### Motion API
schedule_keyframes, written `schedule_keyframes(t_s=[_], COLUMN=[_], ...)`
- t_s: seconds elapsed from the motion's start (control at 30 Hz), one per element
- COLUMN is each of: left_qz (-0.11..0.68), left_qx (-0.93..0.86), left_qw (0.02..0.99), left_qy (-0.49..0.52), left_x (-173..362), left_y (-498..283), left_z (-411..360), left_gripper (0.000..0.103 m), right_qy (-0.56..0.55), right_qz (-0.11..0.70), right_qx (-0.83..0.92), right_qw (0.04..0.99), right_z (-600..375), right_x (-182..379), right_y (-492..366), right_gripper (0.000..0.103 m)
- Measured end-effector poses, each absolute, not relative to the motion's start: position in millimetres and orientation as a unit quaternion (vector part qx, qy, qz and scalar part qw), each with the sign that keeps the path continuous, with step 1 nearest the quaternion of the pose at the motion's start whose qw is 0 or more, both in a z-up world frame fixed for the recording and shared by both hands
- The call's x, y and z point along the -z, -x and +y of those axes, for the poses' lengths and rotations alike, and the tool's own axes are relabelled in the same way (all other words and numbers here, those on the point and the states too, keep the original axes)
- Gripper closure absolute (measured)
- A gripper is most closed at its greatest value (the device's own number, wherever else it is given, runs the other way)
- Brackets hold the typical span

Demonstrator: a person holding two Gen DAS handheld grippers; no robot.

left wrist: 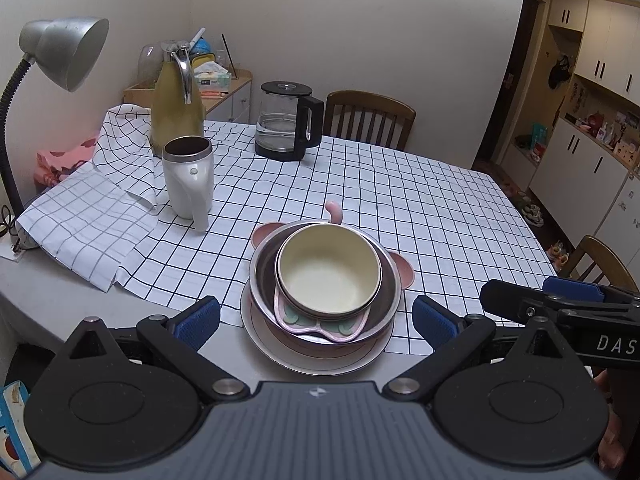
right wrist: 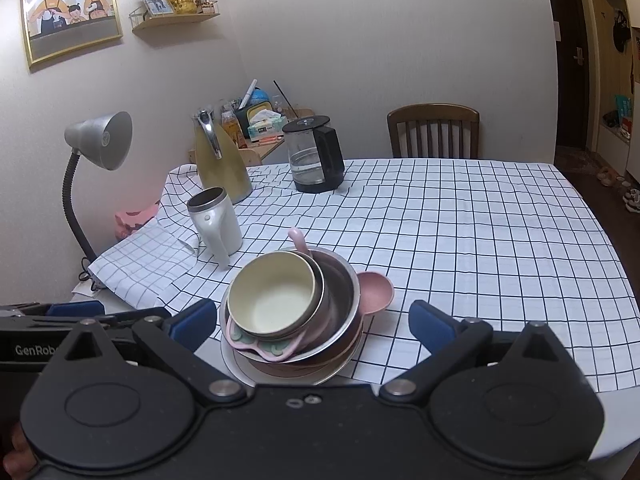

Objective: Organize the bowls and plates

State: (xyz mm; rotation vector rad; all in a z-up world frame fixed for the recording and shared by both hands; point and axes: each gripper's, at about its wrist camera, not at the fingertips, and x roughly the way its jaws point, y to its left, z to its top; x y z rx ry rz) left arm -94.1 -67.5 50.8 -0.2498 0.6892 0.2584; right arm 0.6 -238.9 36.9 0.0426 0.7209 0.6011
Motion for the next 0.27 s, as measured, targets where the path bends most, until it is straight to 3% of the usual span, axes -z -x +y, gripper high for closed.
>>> schedule_keyframes(t_s=[0.27], left_qz=[0.339], left_qx=[-0.122], left_qw=[0.924], left_qy=[0.127], left_x=[-48], left_y=[86], left_z=[-55], left_gripper=[0.000], right_qy=[-0.020], right_qz=[0.351], right_qx=[-0.290], right_qw=[0.890], right_z=[-228], right_x=[-34], right_y=[-7], right_gripper=[0.000])
